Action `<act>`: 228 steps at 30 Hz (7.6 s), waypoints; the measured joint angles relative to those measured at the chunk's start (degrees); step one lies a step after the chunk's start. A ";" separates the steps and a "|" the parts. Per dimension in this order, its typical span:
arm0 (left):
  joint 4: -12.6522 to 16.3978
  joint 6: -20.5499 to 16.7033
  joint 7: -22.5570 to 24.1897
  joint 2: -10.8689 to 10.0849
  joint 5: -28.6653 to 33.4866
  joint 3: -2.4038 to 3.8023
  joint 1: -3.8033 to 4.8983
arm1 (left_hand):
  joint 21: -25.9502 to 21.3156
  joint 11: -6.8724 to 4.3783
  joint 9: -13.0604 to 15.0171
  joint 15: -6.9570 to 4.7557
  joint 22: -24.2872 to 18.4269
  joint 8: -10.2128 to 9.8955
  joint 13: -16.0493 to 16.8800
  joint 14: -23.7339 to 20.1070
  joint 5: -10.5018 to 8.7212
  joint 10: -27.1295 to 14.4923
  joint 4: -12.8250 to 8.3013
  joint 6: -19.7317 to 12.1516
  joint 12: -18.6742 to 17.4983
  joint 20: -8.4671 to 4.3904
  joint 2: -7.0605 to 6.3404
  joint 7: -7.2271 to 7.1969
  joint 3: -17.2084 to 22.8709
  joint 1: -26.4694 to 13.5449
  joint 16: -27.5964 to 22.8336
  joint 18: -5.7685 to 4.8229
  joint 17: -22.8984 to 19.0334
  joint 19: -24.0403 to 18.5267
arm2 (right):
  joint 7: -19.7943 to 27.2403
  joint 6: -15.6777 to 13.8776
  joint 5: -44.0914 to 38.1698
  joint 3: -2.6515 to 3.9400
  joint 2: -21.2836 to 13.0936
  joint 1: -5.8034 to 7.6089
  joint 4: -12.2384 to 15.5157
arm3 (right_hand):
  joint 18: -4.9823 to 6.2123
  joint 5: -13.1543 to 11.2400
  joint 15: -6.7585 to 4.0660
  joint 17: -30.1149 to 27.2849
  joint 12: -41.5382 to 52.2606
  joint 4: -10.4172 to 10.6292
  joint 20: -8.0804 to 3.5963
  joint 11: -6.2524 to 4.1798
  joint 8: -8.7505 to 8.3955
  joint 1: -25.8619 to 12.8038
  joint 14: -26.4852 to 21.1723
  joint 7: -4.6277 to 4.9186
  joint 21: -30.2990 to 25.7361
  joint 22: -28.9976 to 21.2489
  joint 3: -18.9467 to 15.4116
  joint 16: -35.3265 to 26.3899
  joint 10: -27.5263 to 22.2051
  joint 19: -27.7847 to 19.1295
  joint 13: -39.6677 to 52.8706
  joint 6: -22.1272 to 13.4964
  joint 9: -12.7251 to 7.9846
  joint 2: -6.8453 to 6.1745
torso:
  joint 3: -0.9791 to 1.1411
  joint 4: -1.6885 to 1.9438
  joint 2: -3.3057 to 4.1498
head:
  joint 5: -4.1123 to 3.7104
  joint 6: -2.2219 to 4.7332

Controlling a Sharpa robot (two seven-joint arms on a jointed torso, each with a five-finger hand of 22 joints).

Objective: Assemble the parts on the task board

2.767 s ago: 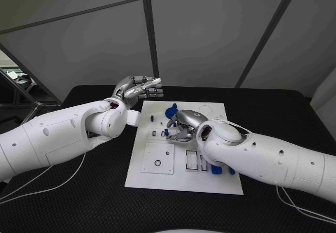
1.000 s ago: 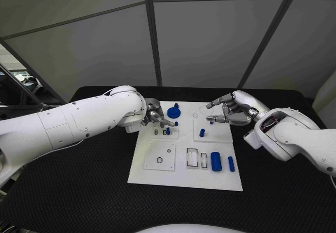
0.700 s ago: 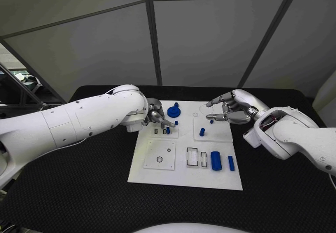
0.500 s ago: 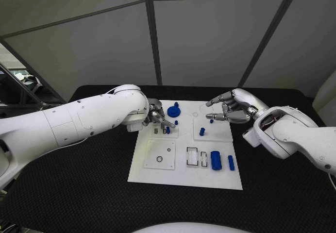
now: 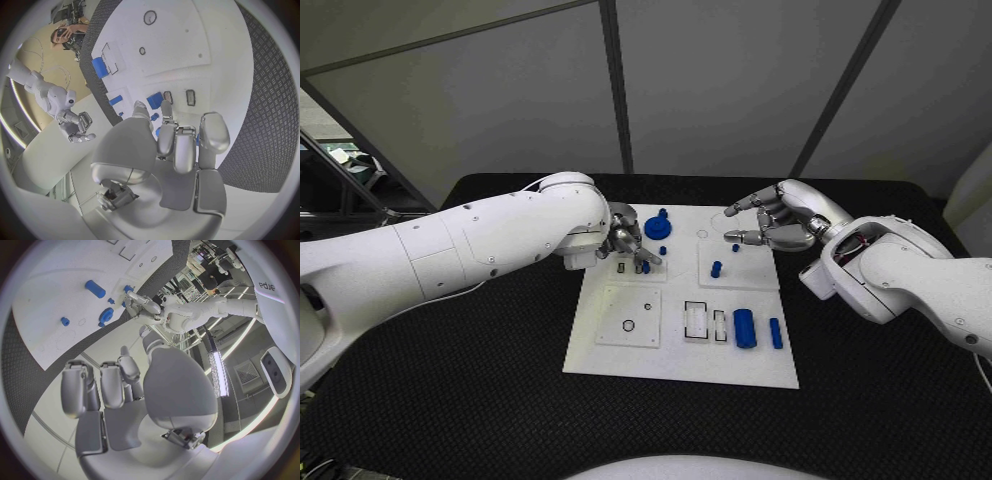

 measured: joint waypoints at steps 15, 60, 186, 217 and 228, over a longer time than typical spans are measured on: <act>0.33 0.15 0.00 0.12 -0.03 -0.02 0.01 | 0.00 -0.22 3.08 -0.12 0.28 -1.57 8.73 0.10 1.23 0.21 -2.51 0.00 -0.49 0.00 2.52 0.00 1.29 3.63 0.23 0.00 0.00 0.00 | -0.33 0.03 0.02 0.00 0.43 0.00 -0.92 | 0.00 0.00 0.00 0.00 -0.24 0.00 0.00 0.00 0.00 0.00 0.00 0.00 0.00 0.00 0.00 0.00 0.00 0.00 0.01 0.00 0.01 0.00 | 0.00 0.03 0.00 | -0.10 -0.27; 6.23 -8.63 1.89 -5.49 6.97 -0.04 -0.12 | 0.47 -0.15 11.11 -0.40 3.70 -11.49 5.12 0.20 20.22 0.97 -7.48 0.63 -3.24 -0.28 -1.99 1.43 20.06 3.99 0.89 -0.07 -0.01 0.34 | -0.67 0.20 0.01 0.00 0.77 0.00 -2.40 | 0.90 0.24 0.00 -0.14 -0.24 0.14 0.21 0.00 0.00 0.00 0.00 0.00 -0.25 0.00 0.14 0.00 0.00 -0.20 -0.08 0.00 0.10 0.00 | 0.05 0.15 -0.02 | 0.63 -0.55; 6.85 -11.26 -4.25 -4.14 -4.04 -1.06 -2.89 | 2.05 -1.98 20.82 -1.78 9.02 -13.54 -0.35 0.10 0.27 1.76 -2.33 9.14 1.93 -1.73 -11.57 -2.15 25.99 -12.23 3.32 -4.49 -0.01 3.39 | -0.57 0.87 0.01 0.00 1.23 0.00 -3.68 | 0.89 0.23 0.00 -0.56 -0.24 0.87 0.21 0.00 0.00 -0.25 0.00 0.00 -0.70 0.00 -0.56 -0.81 0.00 -0.19 -0.45 0.00 0.43 -0.25 | -0.05 -0.01 0.01 | 1.15 -1.70; -2.15 -7.11 -4.64 -2.81 -3.46 4.78 2.43 | -3.23 -0.27 14.50 -0.57 2.78 -21.52 -0.35 0.20 -0.30 0.49 1.16 6.01 -9.90 -0.09 -9.91 -0.08 21.99 -5.18 0.35 -1.35 -0.02 -1.00 | -0.49 0.85 0.51 0.00 1.68 -0.01 -6.30 | 0.89 0.23 0.00 -0.74 -0.24 1.35 0.01 0.00 0.00 -1.08 0.00 0.00 -0.93 0.00 -1.05 -0.81 0.00 -0.39 -0.50 0.00 0.48 -0.46 | 0.03 -0.02 0.03 | 1.21 -0.86; -14.62 -1.44 -2.99 3.31 -1.78 2.89 3.33 | -6.22 0.73 9.54 0.09 -0.43 -22.68 -0.35 0.10 -0.84 -0.50 1.55 5.52 -12.05 0.81 -10.06 0.84 20.47 -5.85 -1.12 1.30 -0.02 -3.10 | -0.52 0.86 0.62 0.00 1.98 0.00 -6.14 | 0.89 0.23 0.00 -0.74 -0.24 1.35 0.01 0.00 0.00 -1.07 0.00 0.00 -0.93 0.00 -1.05 -0.81 0.00 -0.39 -0.50 0.00 0.53 -0.46 | -0.02 -0.10 0.16 | 1.59 -0.79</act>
